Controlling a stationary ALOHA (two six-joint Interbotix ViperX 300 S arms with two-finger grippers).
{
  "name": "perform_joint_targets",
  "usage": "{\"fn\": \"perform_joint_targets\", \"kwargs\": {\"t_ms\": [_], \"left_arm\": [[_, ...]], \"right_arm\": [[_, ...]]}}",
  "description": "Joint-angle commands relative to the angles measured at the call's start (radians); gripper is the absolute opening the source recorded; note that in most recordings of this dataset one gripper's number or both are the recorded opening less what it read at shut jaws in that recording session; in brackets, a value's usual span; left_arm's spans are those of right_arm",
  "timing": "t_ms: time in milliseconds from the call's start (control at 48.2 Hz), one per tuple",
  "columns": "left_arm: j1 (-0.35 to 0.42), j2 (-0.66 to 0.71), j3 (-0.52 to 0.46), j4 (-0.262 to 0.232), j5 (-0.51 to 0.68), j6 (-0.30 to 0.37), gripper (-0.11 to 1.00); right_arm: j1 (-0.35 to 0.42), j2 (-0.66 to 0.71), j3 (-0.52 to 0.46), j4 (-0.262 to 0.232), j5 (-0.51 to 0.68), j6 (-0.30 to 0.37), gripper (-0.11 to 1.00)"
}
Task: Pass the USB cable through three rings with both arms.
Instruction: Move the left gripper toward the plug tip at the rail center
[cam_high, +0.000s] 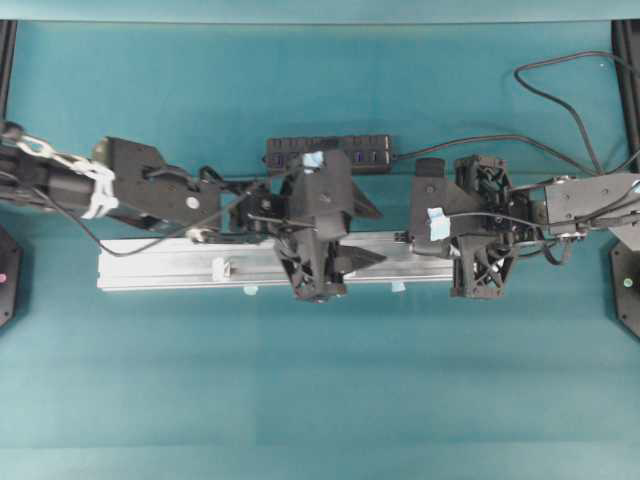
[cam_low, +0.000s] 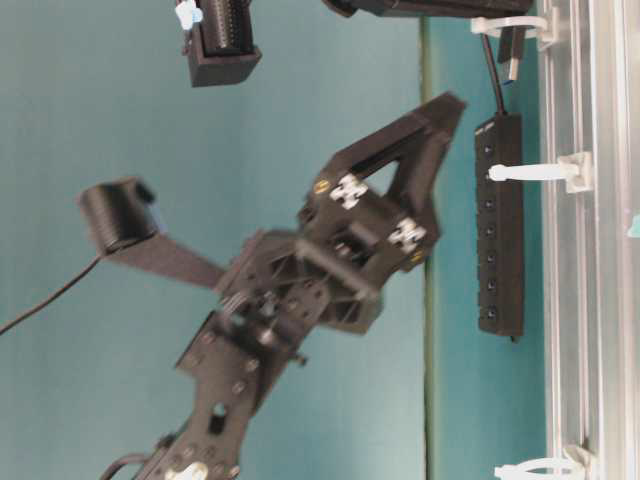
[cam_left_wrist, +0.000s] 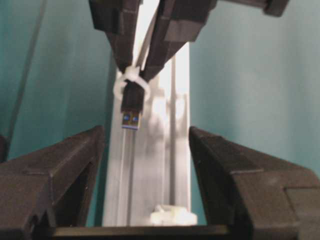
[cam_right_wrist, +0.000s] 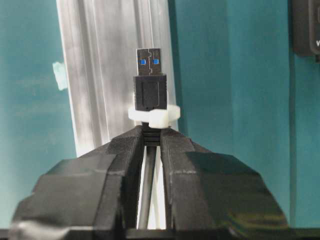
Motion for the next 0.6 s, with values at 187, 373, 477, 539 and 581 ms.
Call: {"fn": "perform_joint_targets", "kwargs": {"t_ms": [187, 373, 477, 539, 581], "left_arm": [[0.014, 0.054, -0.057, 0.002, -0.009, 0.002, 0.64], [0.018, 0.089, -0.094, 0.002, -0.009, 0.015, 0.64], [0.02, 0.106, -0.11, 0.002, -0.009, 0.028, 0.64], [0.02, 0.118, -0.115, 0.002, -0.009, 0.032, 0.64], [0.02, 0.123, -0.117, 0.002, -0.009, 0.034, 0.64]], "right_arm": [[-0.003, -0.012, -0.006, 0.0, -0.011, 0.008, -0.06], [-0.003, -0.012, -0.006, 0.002, -0.011, 0.009, -0.06], [-0.005, -0.012, -0.006, 0.0, -0.012, 0.008, -0.06], [-0.005, -0.012, -0.006, 0.002, -0.012, 0.008, -0.06], [-0.003, -0.012, -0.006, 0.002, -0.014, 0.008, -0.06]]}}
